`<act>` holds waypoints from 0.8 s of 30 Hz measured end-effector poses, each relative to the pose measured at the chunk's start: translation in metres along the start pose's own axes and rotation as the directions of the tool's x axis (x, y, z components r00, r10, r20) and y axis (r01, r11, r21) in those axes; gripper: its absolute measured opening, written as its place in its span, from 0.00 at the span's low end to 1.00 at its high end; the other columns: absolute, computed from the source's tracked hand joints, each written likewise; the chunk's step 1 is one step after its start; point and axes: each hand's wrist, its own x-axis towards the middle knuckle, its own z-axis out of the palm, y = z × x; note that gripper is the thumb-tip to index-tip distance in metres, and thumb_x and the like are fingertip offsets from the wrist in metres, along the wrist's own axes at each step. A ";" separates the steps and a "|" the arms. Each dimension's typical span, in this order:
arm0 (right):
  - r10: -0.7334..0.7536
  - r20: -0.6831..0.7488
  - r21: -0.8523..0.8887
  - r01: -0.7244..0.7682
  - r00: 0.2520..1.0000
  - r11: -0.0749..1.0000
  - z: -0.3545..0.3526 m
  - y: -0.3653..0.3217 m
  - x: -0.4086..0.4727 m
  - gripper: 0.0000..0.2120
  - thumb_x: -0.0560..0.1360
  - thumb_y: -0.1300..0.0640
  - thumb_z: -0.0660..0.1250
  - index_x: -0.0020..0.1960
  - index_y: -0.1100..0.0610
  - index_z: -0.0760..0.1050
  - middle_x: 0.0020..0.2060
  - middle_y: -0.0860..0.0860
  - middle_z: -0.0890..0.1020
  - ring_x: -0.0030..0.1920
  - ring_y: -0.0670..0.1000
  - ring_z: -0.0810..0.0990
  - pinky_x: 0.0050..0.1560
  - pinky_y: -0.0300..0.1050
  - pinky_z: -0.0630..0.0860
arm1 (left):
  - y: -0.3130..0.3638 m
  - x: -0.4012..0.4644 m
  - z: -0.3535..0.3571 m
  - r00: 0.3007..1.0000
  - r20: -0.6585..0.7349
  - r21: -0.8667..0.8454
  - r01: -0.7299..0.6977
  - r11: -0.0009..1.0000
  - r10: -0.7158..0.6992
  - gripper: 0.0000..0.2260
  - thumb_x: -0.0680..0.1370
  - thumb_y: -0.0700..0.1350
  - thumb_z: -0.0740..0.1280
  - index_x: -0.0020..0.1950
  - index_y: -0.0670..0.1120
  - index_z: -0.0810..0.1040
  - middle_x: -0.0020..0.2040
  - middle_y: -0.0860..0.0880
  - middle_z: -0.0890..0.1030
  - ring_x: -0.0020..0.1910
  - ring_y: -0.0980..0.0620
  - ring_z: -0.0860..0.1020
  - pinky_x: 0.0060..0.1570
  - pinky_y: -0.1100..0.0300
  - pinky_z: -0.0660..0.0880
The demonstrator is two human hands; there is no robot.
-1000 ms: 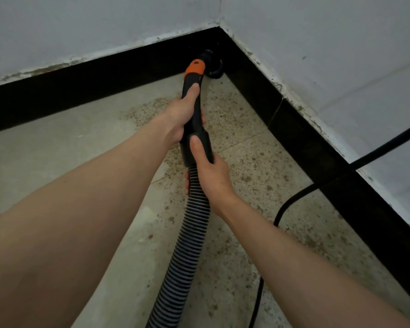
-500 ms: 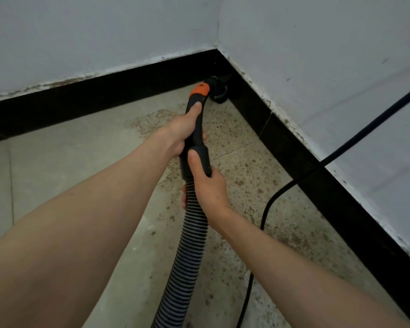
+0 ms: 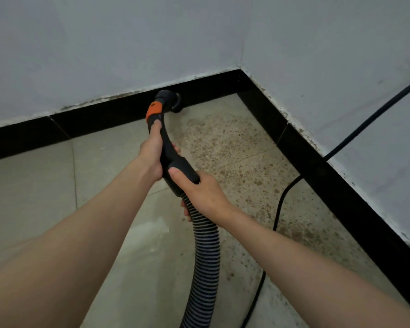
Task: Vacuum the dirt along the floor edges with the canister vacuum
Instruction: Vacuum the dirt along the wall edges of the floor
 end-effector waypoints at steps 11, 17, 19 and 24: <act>0.047 0.155 -0.076 -0.035 0.987 0.996 0.009 0.017 -0.018 0.22 0.74 0.37 0.67 0.44 0.58 0.73 0.26 0.52 0.79 0.24 0.49 0.77 0.25 0.41 0.76 | -0.028 -0.023 -0.034 0.967 -0.255 -0.034 -0.013 0.999 0.004 0.20 0.74 0.60 0.69 0.49 0.42 0.74 0.30 0.48 0.75 0.26 0.52 0.74 0.29 0.60 0.73; 0.069 0.136 -0.021 -0.066 0.988 0.998 0.002 0.021 -0.015 0.24 0.74 0.35 0.66 0.44 0.58 0.74 0.24 0.50 0.79 0.24 0.49 0.78 0.25 0.41 0.75 | -0.027 -0.020 -0.017 0.954 -0.295 0.034 -0.033 0.999 0.042 0.20 0.78 0.60 0.63 0.48 0.41 0.73 0.31 0.47 0.76 0.27 0.51 0.75 0.29 0.60 0.73; 0.076 0.114 -0.018 -0.075 0.991 0.997 0.001 0.021 -0.015 0.25 0.74 0.35 0.66 0.45 0.58 0.74 0.23 0.48 0.78 0.23 0.48 0.78 0.24 0.40 0.75 | -0.027 -0.018 -0.012 0.960 -0.279 0.052 -0.022 0.998 0.035 0.21 0.78 0.60 0.61 0.52 0.41 0.73 0.32 0.47 0.75 0.28 0.51 0.74 0.30 0.59 0.74; 0.093 0.065 -0.007 -0.092 0.994 0.996 -0.013 0.024 -0.014 0.25 0.74 0.34 0.65 0.45 0.58 0.73 0.27 0.52 0.79 0.23 0.48 0.77 0.24 0.40 0.74 | -0.034 -0.013 0.008 0.961 -0.271 0.100 -0.017 0.995 0.044 0.20 0.79 0.60 0.58 0.48 0.42 0.72 0.33 0.47 0.75 0.29 0.51 0.74 0.32 0.58 0.74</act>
